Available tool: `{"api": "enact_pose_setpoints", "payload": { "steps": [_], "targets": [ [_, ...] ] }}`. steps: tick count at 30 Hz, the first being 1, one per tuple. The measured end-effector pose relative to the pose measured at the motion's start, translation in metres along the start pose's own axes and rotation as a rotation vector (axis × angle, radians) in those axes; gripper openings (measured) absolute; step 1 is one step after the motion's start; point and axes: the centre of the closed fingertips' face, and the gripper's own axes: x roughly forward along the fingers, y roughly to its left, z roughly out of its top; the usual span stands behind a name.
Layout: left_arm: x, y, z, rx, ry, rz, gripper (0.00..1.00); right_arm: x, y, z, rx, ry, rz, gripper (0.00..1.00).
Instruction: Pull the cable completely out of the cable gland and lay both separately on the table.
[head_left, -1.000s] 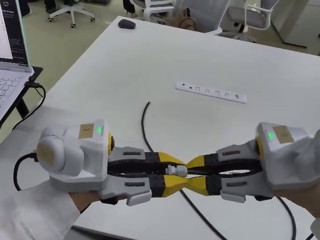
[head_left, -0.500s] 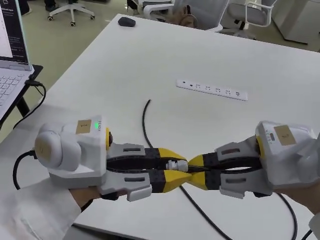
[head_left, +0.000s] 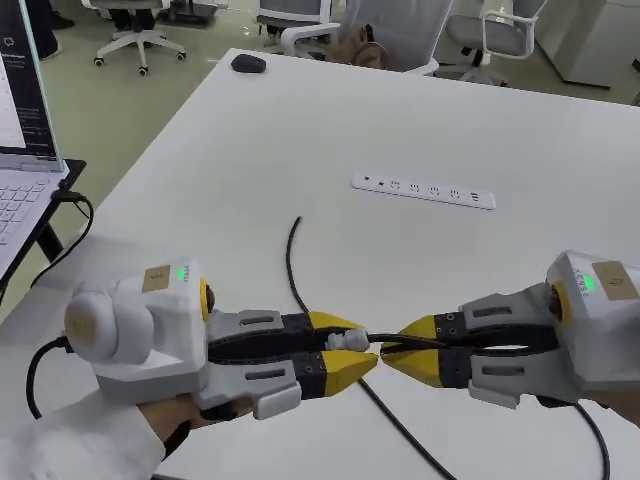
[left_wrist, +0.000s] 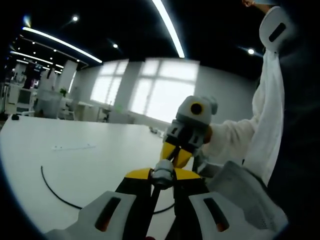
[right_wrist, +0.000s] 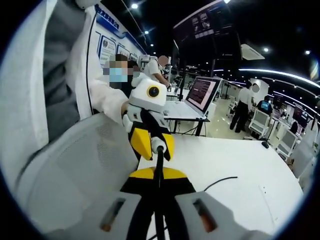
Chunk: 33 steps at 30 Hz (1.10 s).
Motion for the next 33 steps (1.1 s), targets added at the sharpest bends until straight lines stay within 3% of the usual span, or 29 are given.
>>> {"api": "enact_pose_setpoints", "payload": {
  "steps": [7, 13, 24, 33],
  "targets": [
    [0.000, 0.004, -0.004, 0.014, 0.019, 0.019, 0.17, -0.010, 0.003, 0.000, 0.029, -0.022, -0.007, 0.00],
    [-0.004, 0.012, 0.000, 0.005, 0.002, 0.052, 0.17, -0.027, -0.003, -0.006, 0.053, -0.022, -0.036, 0.00],
    [-0.001, 0.005, -0.001, 0.020, 0.013, 0.032, 0.17, -0.016, 0.005, -0.036, 0.075, 0.078, -0.021, 0.00],
    [-0.001, 0.005, 0.001, 0.024, 0.016, 0.034, 0.17, -0.012, 0.004, -0.043, 0.107, 0.092, -0.031, 0.00]
  ]
}}
